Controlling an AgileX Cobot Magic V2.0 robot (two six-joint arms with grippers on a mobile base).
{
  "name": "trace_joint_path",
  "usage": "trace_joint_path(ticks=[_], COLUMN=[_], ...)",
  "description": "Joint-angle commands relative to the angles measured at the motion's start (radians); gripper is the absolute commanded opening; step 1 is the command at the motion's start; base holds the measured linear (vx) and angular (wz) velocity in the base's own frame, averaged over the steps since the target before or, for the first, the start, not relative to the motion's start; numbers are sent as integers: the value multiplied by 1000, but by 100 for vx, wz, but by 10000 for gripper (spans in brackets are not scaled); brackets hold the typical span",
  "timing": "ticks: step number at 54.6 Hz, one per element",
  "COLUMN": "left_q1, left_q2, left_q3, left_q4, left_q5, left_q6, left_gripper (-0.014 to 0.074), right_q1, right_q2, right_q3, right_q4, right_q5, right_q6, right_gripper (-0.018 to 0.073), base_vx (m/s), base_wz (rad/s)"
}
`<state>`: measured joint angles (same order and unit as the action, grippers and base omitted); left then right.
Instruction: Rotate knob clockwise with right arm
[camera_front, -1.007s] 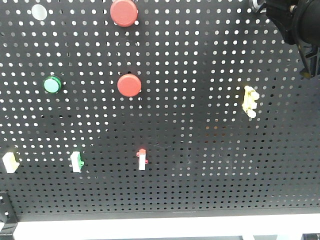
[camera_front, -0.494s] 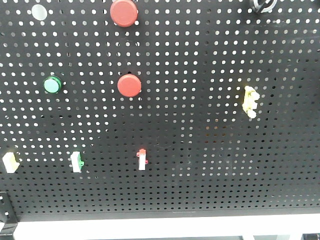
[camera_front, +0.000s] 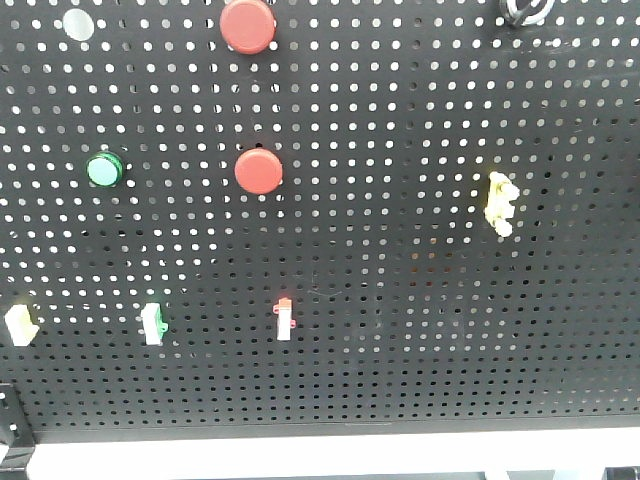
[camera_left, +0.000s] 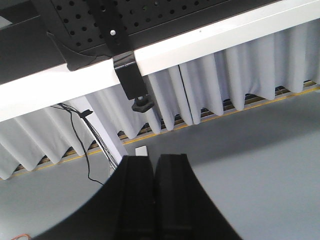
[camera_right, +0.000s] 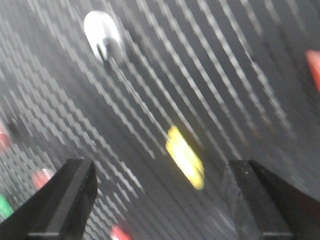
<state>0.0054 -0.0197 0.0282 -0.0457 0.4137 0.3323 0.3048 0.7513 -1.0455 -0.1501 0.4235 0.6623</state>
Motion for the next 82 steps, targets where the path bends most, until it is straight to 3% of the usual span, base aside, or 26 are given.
trace_joint_path(ticks=[1, 32, 39, 46, 53, 59, 64, 74, 82], left_q1=[-1, -1, -1, -1, -1, -1, -1, -1, -1], left_q2=[-8, -8, -8, -8, -8, -8, -8, -8, -9], left_q3=[21, 21, 21, 21, 21, 21, 21, 21, 21], left_q4=[-6, -6, -6, -6, -6, -6, -6, -6, -6], left_q5=[-84, -84, -84, -84, -84, -84, -84, -84, -84], left_q6=[-3, -3, -3, -3, -3, -3, -3, -3, -3], left_gripper=[-6, -6, -6, -6, -6, -6, -6, -6, -6], right_q1=[-6, -14, -126, -276, -320, -317, -318, -328, -330], right_q2=[-26, -42, -113, -244, -383, -518, -636, -776, -773], right_q3=[14, 49, 166, 385, 603, 758, 892, 1087, 1088], right_q4=[-7, -62, 43, 171, 138, 94, 112, 160, 150], right_q5=[-83, -68, -164, -358, -511, -537, -515, -511, -424], right_q6=[-25, -35, -174, -417, -617, -746, -809, -813, -820], right_gripper=[582, 550, 448, 293, 117, -17, -14, -12, -12], base_vx=[0, 0, 0, 0, 0, 0, 0, 0, 0], base_wz=[0, 0, 0, 0, 0, 0, 0, 0, 0])
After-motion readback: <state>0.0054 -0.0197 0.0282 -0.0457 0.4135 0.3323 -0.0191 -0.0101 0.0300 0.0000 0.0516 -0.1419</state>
